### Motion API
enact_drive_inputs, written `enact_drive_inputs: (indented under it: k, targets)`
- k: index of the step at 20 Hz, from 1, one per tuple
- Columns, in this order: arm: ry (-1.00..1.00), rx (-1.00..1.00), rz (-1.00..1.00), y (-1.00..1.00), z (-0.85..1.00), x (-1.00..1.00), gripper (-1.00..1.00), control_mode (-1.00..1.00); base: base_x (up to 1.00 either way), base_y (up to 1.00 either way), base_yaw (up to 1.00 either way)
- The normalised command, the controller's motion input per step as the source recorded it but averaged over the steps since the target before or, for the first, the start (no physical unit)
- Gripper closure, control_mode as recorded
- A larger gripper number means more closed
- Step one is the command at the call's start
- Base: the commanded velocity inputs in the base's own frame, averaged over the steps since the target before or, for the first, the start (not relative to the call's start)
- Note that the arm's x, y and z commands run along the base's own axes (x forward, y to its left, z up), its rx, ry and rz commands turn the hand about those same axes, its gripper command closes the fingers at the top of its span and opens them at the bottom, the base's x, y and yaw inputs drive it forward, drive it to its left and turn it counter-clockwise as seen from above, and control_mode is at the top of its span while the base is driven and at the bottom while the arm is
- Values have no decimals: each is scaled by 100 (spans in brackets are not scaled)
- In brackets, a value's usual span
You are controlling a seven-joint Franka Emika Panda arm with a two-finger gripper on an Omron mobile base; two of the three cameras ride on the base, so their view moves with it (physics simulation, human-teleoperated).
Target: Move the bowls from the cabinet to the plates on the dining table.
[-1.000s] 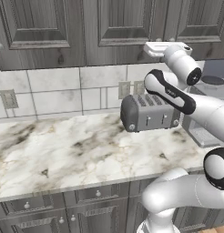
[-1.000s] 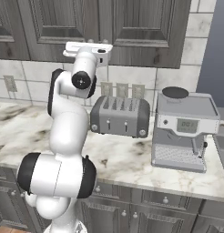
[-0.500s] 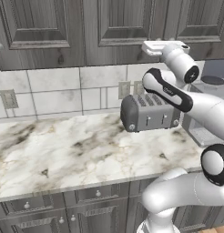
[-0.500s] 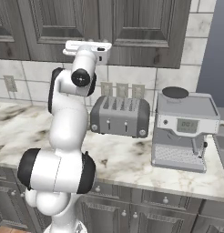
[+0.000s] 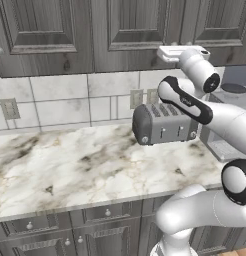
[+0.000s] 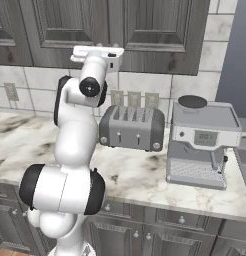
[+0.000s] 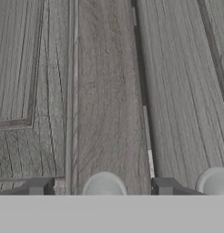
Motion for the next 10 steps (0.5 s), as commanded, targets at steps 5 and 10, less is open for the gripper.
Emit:
enact_drive_inputs:
  k: [5, 10]
  targets:
    - [0, 0, -1, -12, -14, 5, -100, -100, 0, 0, 0]
    - [5, 0, -4, -5, 0, 10, -100, -100, 0, 0, 0]
